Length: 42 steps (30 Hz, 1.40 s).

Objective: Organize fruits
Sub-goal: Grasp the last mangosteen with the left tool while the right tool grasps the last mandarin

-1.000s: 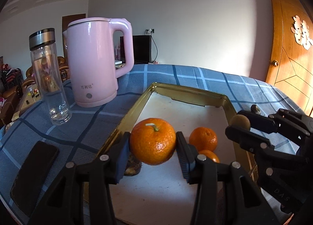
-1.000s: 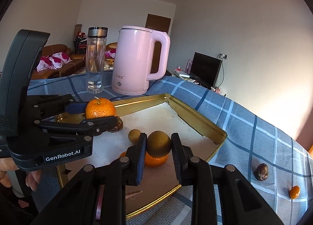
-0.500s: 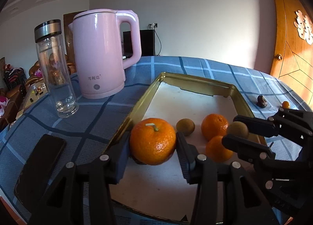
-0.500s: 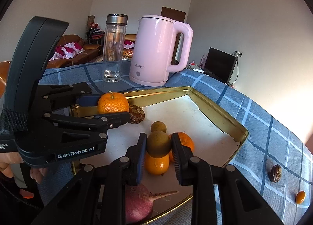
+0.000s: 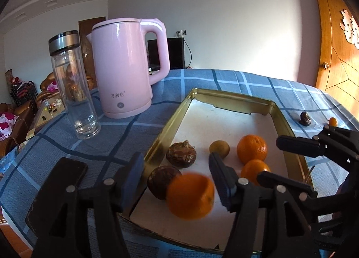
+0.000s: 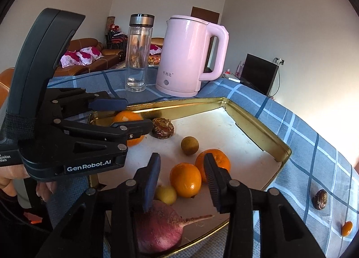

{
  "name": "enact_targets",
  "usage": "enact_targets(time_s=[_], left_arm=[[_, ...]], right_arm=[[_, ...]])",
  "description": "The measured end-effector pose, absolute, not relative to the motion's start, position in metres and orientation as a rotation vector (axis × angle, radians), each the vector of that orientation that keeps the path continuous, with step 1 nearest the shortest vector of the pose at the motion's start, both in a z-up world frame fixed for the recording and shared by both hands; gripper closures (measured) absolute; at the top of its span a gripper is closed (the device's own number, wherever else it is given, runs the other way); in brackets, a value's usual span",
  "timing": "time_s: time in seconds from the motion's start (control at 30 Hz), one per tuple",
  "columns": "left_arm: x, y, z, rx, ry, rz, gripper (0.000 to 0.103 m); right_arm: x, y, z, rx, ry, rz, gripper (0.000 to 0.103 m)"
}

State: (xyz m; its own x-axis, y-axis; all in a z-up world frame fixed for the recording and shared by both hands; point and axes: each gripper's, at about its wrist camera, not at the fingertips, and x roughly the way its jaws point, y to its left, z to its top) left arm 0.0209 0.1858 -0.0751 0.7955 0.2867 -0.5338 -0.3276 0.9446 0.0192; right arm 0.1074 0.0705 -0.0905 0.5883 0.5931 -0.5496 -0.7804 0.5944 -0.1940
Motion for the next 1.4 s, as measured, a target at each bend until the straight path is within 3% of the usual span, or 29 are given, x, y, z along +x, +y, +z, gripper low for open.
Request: enact_targets(time_s=[0.13, 0.2, 0.43, 0.5, 0.7, 1.03, 1.4], left_arm=[[0.019, 0.181, -0.061, -0.083, 0.521, 0.321, 0.033], [0.019, 0.172, -0.052, -0.081, 0.499, 0.31, 0.025], [0.037, 0.12, -0.019, -0.025, 0.456, 0.196, 0.02], [0.046, 0.1, -0.012, -0.013, 0.453, 0.156, 0.013], [0.078, 0.039, 0.002, 0.02, 0.463, 0.076, 0.011], [0.161, -0.034, -0.029, 0.029, 0.621, 0.032, 0.01], [0.246, -0.062, -0.072, 0.026, 0.75, 0.099, 0.01]], right_arm=[[0.111, 0.056, -0.082, -0.44, 0.441, 0.795, 0.055], [0.114, 0.044, -0.076, -0.43, 0.43, 0.766, 0.055], [0.134, -0.022, -0.053, -0.375, 0.403, 0.613, 0.05], [0.14, -0.044, -0.048, -0.361, 0.399, 0.559, 0.049], [0.174, -0.125, -0.04, -0.269, 0.433, 0.342, 0.049], [0.243, -0.233, -0.052, -0.058, 0.577, 0.11, 0.049], [0.287, -0.271, -0.08, 0.031, 0.693, 0.036, 0.049]])
